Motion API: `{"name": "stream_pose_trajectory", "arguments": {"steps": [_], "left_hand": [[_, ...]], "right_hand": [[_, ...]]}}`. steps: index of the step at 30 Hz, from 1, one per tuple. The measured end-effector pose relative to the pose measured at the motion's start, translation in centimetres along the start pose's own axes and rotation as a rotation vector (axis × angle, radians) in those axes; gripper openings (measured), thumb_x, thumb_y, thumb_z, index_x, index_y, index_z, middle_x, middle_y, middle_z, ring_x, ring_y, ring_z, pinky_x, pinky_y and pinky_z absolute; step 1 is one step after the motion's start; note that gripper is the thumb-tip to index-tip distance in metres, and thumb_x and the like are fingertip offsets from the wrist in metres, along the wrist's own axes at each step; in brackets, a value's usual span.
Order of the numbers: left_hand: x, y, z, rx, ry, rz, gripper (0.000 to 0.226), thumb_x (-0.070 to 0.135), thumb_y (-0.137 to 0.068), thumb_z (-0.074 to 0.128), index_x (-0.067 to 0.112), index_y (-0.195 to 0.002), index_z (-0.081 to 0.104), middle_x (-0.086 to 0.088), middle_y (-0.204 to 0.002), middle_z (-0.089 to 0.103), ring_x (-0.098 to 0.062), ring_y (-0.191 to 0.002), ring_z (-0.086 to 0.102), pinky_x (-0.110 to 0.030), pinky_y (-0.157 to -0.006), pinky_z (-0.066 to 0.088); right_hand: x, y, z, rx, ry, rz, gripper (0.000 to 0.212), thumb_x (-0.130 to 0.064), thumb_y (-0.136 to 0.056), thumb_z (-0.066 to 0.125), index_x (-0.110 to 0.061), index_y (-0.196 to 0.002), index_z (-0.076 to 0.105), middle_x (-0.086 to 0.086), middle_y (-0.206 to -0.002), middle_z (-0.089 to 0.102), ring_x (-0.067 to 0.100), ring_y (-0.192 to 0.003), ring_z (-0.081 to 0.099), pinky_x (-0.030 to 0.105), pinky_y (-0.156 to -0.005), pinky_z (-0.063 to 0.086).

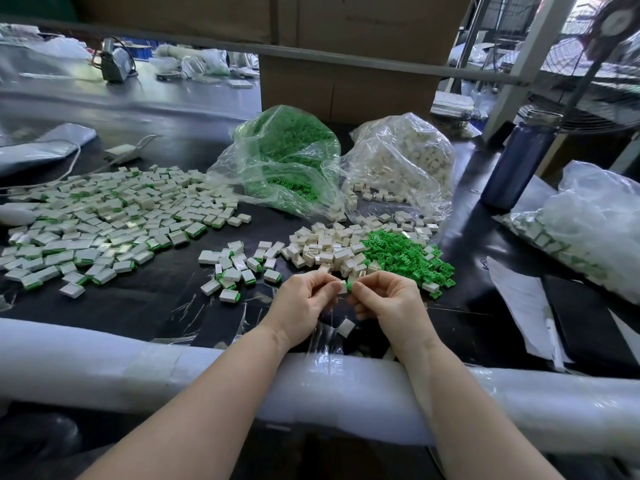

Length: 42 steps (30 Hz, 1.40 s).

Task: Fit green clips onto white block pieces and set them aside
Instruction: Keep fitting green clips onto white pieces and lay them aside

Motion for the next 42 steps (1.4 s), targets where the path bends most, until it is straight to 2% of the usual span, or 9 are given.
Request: {"name": "stream_pose_trajectory", "arguments": {"steps": [3,7,13,18,23,30,36,40,42], "left_hand": [[0.07,0.07,0.06,-0.039,-0.048,-0.019,0.012,0.019,-0.091,0.057,0.022,-0.084,0.066,0.009,-0.067,0.060,-0.001,-0.062,0.054,-0.015,-0.066,0.046],[0.15,0.13,0.11,-0.050,-0.173,-0.027,0.013,0.022,-0.092,0.056,0.017,-0.086,0.066,0.009,-0.069,0.059,-0.008,-0.069,0.053,-0.030,-0.076,0.047],[0.27,0.24,0.03,-0.067,-0.178,-0.029,0.015,0.022,-0.092,0.056,0.019,-0.081,0.065,0.011,-0.064,0.057,-0.008,-0.065,0.051,-0.034,-0.075,0.047],[0.29,0.31,0.15,-0.070,-0.201,-0.014,0.017,0.024,-0.092,0.056,0.018,-0.078,0.064,0.003,-0.061,0.053,-0.013,-0.061,0.045,-0.036,-0.068,0.044],[0.36,0.32,0.06,-0.092,-0.265,0.009,0.019,0.024,-0.092,0.055,0.014,-0.079,0.065,-0.005,-0.067,0.057,-0.016,-0.065,0.048,-0.041,-0.071,0.045],[0.28,0.26,0.19,-0.090,-0.261,0.019,0.018,0.023,-0.092,0.056,0.017,-0.079,0.065,0.004,-0.063,0.054,-0.012,-0.062,0.046,-0.034,-0.068,0.043],[0.27,0.05,0.44,-0.013,-0.119,0.040,0.012,0.021,-0.087,0.063,0.020,-0.099,0.067,0.003,-0.084,0.066,-0.011,-0.078,0.060,-0.027,-0.079,0.050],[0.16,0.15,0.47,0.003,-0.179,0.063,0.030,0.016,-0.078,0.074,0.036,-0.086,0.053,0.007,-0.074,0.056,-0.009,-0.064,0.053,-0.020,-0.068,0.050],[0.10,0.10,0.41,0.033,-0.174,0.064,0.018,0.016,-0.081,0.070,0.029,-0.085,0.058,0.005,-0.077,0.061,-0.009,-0.068,0.057,-0.021,-0.071,0.051]], "right_hand": [[0.08,-0.09,0.22,0.002,0.075,0.011,0.018,-0.002,-0.087,0.061,-0.007,-0.070,0.061,0.004,-0.053,0.061,0.007,-0.042,0.053,0.017,-0.043,0.047],[0.19,-0.12,0.42,-0.008,0.121,0.035,0.019,-0.001,-0.088,0.059,-0.007,-0.070,0.059,-0.002,-0.048,0.059,0.005,-0.040,0.052,0.016,-0.042,0.045],[0.19,-0.06,0.46,-0.026,0.129,0.044,0.020,-0.001,-0.088,0.058,-0.007,-0.070,0.059,-0.002,-0.046,0.058,0.003,-0.040,0.051,0.015,-0.042,0.043],[0.17,-0.13,0.45,-0.009,0.183,0.043,0.016,-0.002,-0.088,0.059,-0.004,-0.072,0.060,0.004,-0.052,0.058,0.003,-0.039,0.049,0.015,-0.041,0.042],[0.07,0.03,0.29,-0.064,0.202,0.054,0.019,-0.003,-0.087,0.060,-0.008,-0.069,0.061,0.003,-0.052,0.059,0.002,-0.041,0.048,0.015,-0.043,0.041],[0.20,-0.10,0.30,-0.046,0.201,0.049,0.018,-0.003,-0.087,0.059,-0.007,-0.070,0.059,0.005,-0.054,0.057,0.003,-0.041,0.048,0.016,-0.043,0.041],[0.13,-0.25,0.14,0.054,0.026,-0.022,0.013,0.002,-0.085,0.062,-0.009,-0.078,0.061,0.002,-0.060,0.062,0.006,-0.052,0.057,0.018,-0.046,0.047],[0.18,-0.27,0.01,0.047,0.002,-0.017,0.014,0.004,-0.083,0.063,-0.008,-0.076,0.063,-0.001,-0.056,0.064,0.008,-0.051,0.058,0.018,-0.046,0.047],[0.20,-0.27,0.04,0.038,-0.008,-0.006,0.013,0.003,-0.083,0.063,-0.008,-0.076,0.065,-0.002,-0.058,0.065,0.006,-0.053,0.059,0.018,-0.047,0.048]]}}
Point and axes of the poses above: each hand's wrist, its own y-axis away from the middle knuckle, its own z-axis out of the palm, x = y × z, the point moved 3 cm from there along -y, towards the middle knuckle
